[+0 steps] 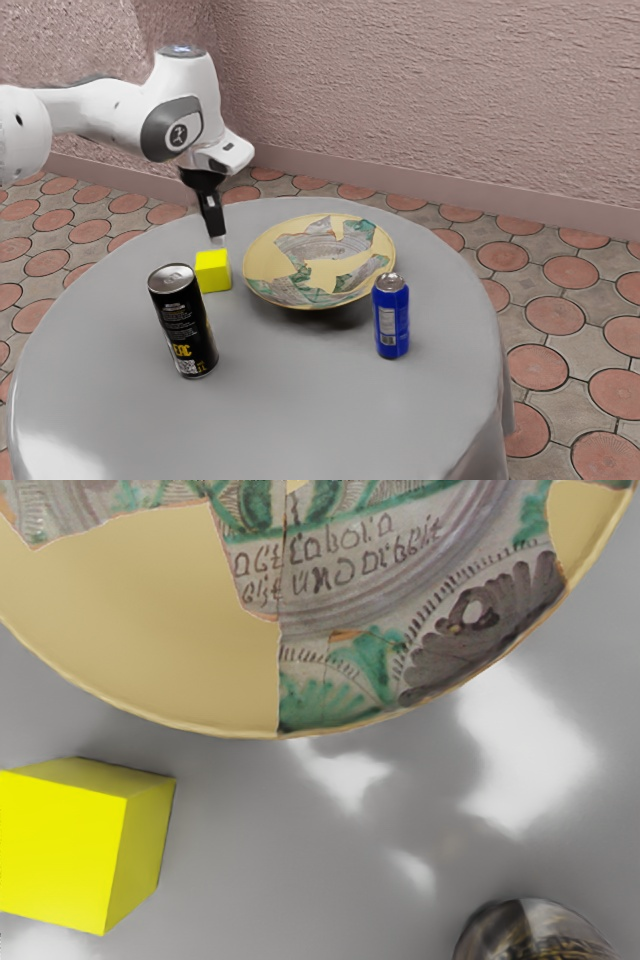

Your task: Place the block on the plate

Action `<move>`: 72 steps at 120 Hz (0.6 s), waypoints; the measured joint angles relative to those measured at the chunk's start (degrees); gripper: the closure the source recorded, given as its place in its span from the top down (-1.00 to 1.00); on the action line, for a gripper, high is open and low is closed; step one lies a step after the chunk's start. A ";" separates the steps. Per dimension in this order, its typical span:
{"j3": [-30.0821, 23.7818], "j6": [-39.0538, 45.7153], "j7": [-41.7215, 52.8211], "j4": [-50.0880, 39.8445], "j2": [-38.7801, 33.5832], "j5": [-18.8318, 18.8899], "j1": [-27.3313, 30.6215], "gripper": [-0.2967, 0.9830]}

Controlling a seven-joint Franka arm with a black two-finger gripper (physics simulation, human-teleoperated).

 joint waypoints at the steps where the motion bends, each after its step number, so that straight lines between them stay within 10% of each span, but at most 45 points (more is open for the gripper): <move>1: -0.05 0.07 0.23 0.16 0.27 0.01 0.06 0.54; 72: -2.77 0.85 12.25 13.62 16.85 0.38 7.13 0.54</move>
